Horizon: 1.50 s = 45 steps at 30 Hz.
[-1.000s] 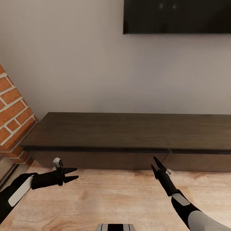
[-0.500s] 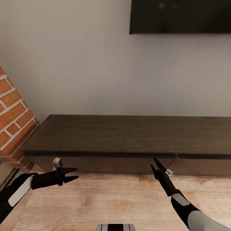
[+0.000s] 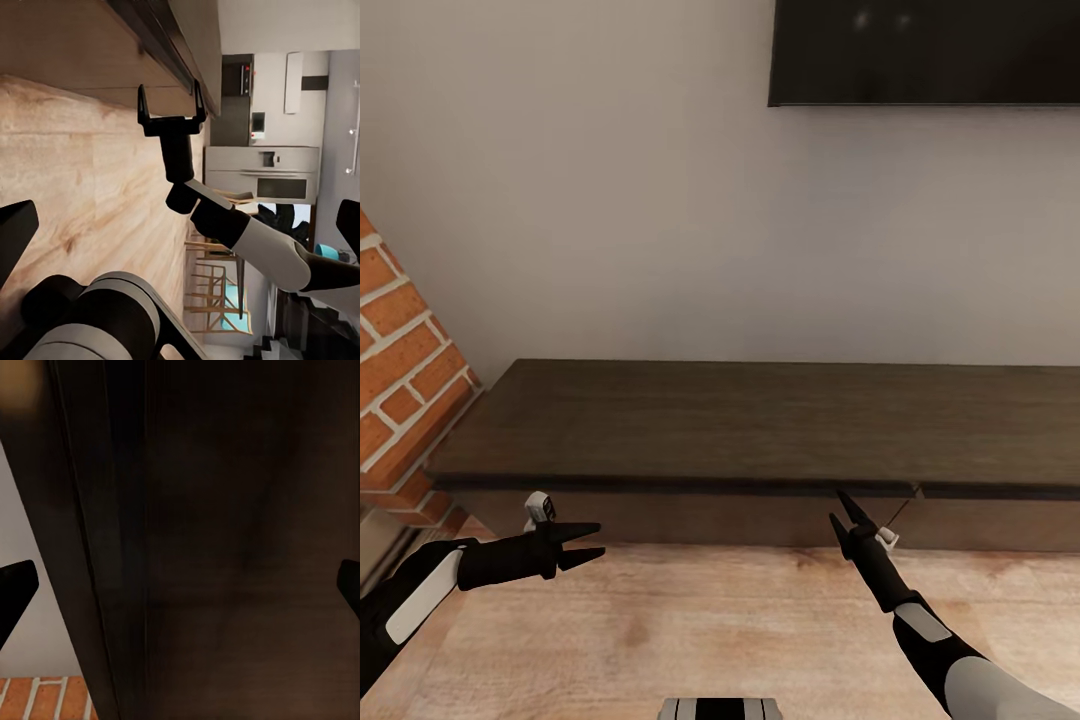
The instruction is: Place each of the two pumpkins and all three candles from the living room inside a cabinet in the living room (use any cabinet), then make sure every cabinet is closed, and position the cauldron so it is next to a table in the living room.
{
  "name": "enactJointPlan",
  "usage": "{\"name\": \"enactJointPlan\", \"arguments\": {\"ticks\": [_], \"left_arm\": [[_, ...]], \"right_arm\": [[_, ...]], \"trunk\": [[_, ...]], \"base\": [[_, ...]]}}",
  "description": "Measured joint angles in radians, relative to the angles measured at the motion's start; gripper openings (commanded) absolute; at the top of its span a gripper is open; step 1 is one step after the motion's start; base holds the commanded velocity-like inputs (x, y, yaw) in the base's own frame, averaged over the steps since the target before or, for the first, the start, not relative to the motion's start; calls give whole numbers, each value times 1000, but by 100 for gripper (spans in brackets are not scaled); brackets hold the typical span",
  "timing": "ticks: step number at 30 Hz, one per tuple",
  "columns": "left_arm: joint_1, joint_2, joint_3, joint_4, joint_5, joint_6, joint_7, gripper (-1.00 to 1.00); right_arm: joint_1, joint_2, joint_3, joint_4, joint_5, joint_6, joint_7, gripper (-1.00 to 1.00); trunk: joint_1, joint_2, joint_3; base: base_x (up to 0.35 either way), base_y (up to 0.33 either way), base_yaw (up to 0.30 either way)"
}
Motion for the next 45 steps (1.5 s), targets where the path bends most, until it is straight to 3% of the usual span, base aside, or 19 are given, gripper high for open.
{"name": "enactJointPlan", "arguments": {"ticks": [43,44,45], "left_arm": [[0,0,1,0,-1,0,0,100],[0,1,1,0,-1,0,0,100],[0,1,1,0,-1,0,0,100]], "right_arm": [[8,0,-7,3,0,5,-4,100],[8,0,-7,5,0,6,-4,-100],[7,0,-7,6,0,7,-4,-100]], "trunk": [[0,0,0],[0,0,0],[0,0,0]], "base": [[24,12,0],[0,0,0],[0,0,0]]}}
